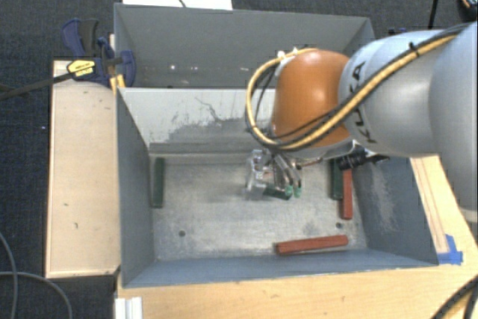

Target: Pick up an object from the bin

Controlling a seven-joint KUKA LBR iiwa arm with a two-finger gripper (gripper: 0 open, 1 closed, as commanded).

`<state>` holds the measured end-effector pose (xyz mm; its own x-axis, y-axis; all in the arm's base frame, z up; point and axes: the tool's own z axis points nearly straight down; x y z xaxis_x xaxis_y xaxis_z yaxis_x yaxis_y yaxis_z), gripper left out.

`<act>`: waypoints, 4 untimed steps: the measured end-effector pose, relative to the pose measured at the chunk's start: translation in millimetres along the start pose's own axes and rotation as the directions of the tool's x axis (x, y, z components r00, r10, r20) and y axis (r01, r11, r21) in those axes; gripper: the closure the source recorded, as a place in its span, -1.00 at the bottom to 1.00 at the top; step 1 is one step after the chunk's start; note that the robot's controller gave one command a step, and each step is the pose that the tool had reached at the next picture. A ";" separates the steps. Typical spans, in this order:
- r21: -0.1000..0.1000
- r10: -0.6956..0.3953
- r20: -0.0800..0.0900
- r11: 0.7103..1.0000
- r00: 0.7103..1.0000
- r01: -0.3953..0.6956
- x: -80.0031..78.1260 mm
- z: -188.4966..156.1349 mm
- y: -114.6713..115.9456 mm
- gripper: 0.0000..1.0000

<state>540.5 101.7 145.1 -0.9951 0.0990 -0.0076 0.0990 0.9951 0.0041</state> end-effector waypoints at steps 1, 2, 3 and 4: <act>0.000 0.003 0.001 1.000 1.000 -0.003 10.4 -74.3 15.2 1.00; 0.003 0.104 -0.007 0.995 0.995 -0.104 -14.7 -13.3 54.0 1.00; 0.001 0.124 0.004 0.992 0.992 -0.124 -33.0 -112.8 20.2 1.00; 0.007 0.008 -0.017 1.000 1.000 -0.008 42.9 -33.6 12.3 1.00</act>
Offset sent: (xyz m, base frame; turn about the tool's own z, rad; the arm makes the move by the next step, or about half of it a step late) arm -0.0108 0.0142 0.0692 0.0072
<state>498.8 118.1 178.4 -0.9942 0.1070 0.0091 0.1070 0.9943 -0.0026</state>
